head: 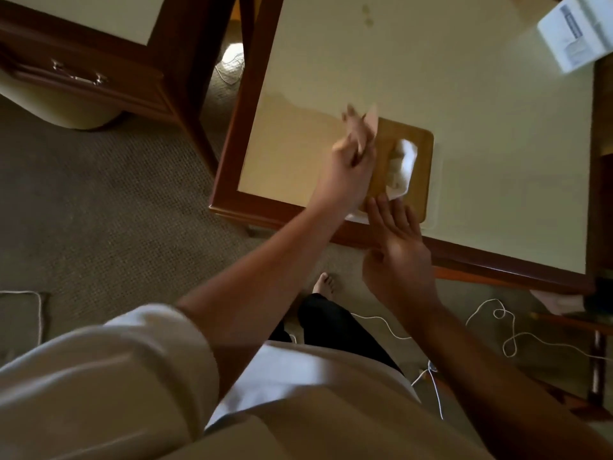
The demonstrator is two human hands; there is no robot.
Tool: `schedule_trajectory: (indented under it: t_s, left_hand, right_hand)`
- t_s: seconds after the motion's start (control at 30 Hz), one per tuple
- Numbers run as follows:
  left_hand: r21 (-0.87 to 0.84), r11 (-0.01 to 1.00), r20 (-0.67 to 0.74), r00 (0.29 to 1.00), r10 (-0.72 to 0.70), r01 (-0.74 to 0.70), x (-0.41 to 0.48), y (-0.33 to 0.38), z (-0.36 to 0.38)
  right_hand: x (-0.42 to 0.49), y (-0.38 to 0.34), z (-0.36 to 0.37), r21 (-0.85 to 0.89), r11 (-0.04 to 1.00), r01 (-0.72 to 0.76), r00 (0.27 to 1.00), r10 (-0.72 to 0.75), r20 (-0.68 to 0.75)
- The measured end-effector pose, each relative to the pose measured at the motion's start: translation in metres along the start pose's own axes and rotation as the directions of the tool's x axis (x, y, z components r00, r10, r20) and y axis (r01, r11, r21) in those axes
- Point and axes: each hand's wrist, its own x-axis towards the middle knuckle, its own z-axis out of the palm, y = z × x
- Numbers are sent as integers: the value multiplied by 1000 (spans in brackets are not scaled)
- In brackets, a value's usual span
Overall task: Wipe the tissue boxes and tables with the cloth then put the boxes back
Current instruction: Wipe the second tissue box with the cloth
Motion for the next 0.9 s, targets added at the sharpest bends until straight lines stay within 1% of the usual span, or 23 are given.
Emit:
schedule_trajectory:
  t_s: [0.03, 0.1, 0.13, 0.23, 0.3, 0.33, 0.37, 0.43, 0.47, 0.53, 0.6, 0.7, 0.77, 0.83, 0.9]
  left_hand:
    - [-2, 999, 19, 999, -33, 33, -23, -5, 2]
    - [75, 996, 43, 998, -54, 50, -61, -18, 2]
    - [62, 997, 47, 997, -54, 51, -64, -23, 2]
    - [-35, 994, 46, 994, -98, 100, -12, -13, 5]
    - [-114, 977, 8, 984, -181, 180, 27, -9, 0]
    - [-138, 971, 11, 980, -197, 196, 39, -12, 0]
    - [-128, 976, 17, 984, -176, 177, 37, -13, 0]
    - [-46, 991, 44, 991, -125, 127, -3, -4, 2]
    - [-20, 991, 41, 990, -132, 133, -26, -9, 3]
    - [-43, 974, 27, 975, -219, 220, -69, -30, 2]
    - [-106, 957, -32, 961, -273, 268, -79, -41, 4]
    - [-174, 955, -37, 968, -249, 239, -32, -25, 5]
    - [-238, 934, -47, 957, -285, 266, 12, -14, 2]
    - [-256, 917, -39, 944, -326, 306, 43, -15, -1]
    - [-233, 927, -20, 951, -307, 294, 48, -23, 1]
  right_hand:
    - [1, 0, -1, -16, 1000, -5, 1000, 5, 14]
    - [2, 1, 0, -28, 1000, -6, 1000, 6, 21]
    - [1, 2, 0, -28, 1000, -4, 1000, 4, 22]
    - [1, 2, -2, -22, 1000, -7, 1000, 8, 17]
    - [0, -1, -4, 0, 1000, -4, 1000, 4, 31]
    - [0, -1, -4, 3, 1000, 1, 999, -1, 40]
    - [1, -1, -5, -4, 1000, 2, 999, -2, 49]
    - [1, 1, -5, -35, 999, 5, 998, -3, 64]
    - [0, 1, -5, -37, 999, 2, 998, 0, 67]
    - [-1, -2, -7, -14, 1000, -6, 998, 6, 67]
    - [-1, -4, -8, 2, 1000, 6, 998, -6, 58]
    - [0, -3, -11, 25, 1000, 4, 998, -5, 65]
    - [1, -2, -12, 26, 1000, -2, 997, 0, 75]
    - [1, 0, -11, 9, 1000, 29, 997, -30, 73]
    - [2, 1, -11, -5, 999, 33, 995, -33, 93]
